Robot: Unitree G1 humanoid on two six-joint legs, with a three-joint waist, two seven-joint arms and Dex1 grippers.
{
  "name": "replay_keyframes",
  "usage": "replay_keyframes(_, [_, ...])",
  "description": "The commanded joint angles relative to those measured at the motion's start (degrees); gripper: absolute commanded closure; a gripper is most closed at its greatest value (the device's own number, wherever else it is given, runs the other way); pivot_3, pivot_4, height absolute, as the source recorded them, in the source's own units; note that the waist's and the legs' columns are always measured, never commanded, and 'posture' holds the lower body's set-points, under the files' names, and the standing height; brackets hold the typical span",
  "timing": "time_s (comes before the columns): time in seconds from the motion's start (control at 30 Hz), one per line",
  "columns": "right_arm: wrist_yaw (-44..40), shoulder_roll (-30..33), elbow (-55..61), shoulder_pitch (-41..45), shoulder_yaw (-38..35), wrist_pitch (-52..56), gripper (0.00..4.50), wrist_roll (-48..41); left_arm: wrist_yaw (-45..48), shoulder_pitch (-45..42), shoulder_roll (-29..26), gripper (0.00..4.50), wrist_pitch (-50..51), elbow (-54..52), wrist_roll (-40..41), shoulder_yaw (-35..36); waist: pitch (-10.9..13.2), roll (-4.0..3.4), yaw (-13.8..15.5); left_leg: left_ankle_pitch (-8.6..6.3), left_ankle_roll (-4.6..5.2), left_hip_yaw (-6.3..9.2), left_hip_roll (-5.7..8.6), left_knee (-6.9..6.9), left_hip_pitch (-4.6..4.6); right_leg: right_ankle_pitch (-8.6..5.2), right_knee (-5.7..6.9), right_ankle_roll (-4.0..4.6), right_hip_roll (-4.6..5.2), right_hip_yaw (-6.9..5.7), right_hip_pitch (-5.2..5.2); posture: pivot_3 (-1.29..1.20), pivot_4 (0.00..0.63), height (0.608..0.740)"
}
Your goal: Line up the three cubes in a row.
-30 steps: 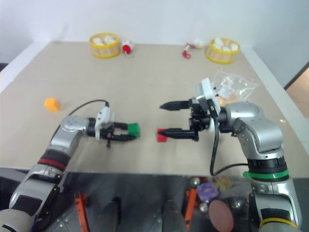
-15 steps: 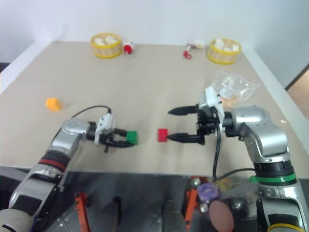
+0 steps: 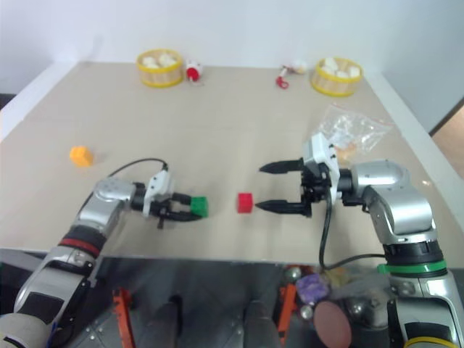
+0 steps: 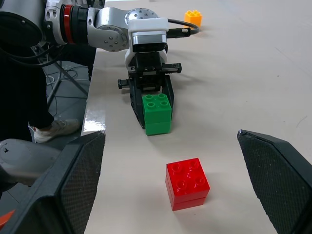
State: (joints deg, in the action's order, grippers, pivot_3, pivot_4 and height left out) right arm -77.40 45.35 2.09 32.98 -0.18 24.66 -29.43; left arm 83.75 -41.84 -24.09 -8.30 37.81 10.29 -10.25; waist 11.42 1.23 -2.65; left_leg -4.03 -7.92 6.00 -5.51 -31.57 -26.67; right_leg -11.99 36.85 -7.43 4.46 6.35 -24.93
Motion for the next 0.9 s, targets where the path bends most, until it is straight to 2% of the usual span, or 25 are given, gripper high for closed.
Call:
replay_keyframes(0.03, [-0.40,0.23,0.89,0.59,-0.54,-0.60,0.00,-0.37,0.58,-1.30,-0.07,3.21,0.67,-0.59,0.94,0.94,0.00,0.00,0.00,0.00,0.00,0.00,0.00,0.00,0.00,0.00,0.00,0.00,0.00,0.00,0.00,0.00,0.150,0.740])
replay_keyframes(0.43, [-0.29,-0.60,0.34,1.48,-0.14,-0.70,0.00,-0.04,0.33,-5.41,0.76,3.21,0.43,3.33,0.35,1.14,0.00,0.00,-0.01,0.00,0.01,0.00,0.00,0.01,0.00,0.01,0.00,-0.03,0.00,0.00,-0.01,0.00,0.150,0.740])
replay_keyframes(0.9, [0.28,-1.22,0.28,2.02,-0.34,-0.55,0.00,0.10,0.22,-4.80,1.12,3.21,-2.98,6.67,-3.21,-0.78,0.00,0.00,0.00,0.01,0.01,0.00,0.00,0.01,0.00,0.01,0.01,-0.03,0.00,0.00,0.00,0.00,0.150,0.740])
